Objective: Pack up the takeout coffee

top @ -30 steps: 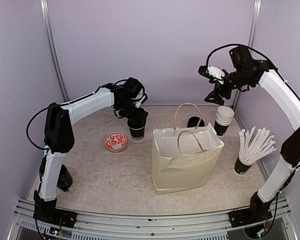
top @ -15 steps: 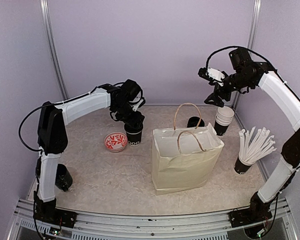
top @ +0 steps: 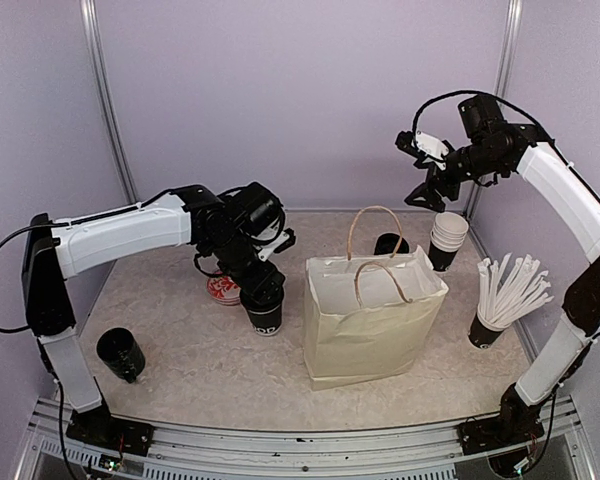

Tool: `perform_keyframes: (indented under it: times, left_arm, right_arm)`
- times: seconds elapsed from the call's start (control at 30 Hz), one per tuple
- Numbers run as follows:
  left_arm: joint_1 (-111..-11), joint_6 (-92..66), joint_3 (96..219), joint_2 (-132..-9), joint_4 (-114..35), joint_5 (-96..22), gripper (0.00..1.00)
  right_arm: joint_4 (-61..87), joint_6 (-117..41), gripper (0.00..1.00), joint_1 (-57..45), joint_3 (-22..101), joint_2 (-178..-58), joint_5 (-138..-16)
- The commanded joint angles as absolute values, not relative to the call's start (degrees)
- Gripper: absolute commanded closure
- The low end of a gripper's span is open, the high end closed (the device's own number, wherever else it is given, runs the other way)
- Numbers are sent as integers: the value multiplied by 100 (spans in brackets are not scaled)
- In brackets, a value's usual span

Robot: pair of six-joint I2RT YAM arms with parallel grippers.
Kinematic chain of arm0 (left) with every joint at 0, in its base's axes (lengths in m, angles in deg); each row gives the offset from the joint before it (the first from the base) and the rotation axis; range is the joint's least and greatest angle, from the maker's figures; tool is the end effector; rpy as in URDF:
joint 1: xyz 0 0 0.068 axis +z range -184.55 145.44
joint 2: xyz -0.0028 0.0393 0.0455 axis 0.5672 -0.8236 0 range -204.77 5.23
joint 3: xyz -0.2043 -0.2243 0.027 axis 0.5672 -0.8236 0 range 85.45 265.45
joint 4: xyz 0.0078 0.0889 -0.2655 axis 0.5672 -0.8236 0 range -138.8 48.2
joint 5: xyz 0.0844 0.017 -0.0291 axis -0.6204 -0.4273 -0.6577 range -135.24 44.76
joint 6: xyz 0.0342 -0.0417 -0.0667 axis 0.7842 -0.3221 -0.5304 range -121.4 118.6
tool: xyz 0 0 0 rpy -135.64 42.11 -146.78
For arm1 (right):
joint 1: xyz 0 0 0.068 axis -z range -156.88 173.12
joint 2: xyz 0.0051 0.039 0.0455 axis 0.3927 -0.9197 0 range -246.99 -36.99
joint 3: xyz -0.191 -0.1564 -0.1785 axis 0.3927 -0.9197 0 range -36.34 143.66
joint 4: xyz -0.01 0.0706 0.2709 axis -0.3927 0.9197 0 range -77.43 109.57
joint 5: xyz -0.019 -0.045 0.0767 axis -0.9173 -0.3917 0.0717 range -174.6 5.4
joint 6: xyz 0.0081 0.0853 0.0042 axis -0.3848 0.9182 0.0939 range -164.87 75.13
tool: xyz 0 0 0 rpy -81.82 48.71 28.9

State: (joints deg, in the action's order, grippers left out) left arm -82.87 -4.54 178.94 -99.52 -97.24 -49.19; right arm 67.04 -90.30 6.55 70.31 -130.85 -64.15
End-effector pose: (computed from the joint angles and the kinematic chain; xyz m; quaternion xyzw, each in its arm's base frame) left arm 0.2872 -0.3147 0.2703 0.3696 0.9064 -0.0572 0.1964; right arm 0.3693 0.1374 0.4304 -0.5247 0.7323 0.0565 0.4304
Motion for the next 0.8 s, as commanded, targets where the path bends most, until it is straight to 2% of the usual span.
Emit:
perform_keyframes:
  times: [0.0,0.3,0.5,0.77]
  left_arm:
    - [-8491,-880,17379,-9533,-9821,-4872,23]
    - [-9038,-1392,16755,-9233,-10250,-4770,21]
    - [-9403,-1481,17072,-9305,-10737,-4948,1]
    - [-9419,-1559,17550,-9437,-11067,-5161,2]
  right_arm:
    - [6605,-8921,1,715,6975,-13004,-6149]
    - [6478,-8950,1,713,6747,-13044,-5843]
    - [6320,-8952,1,713,6437,-12936,-5716]
    - [6336,-9042,1,713,6247,-12833,-5708]
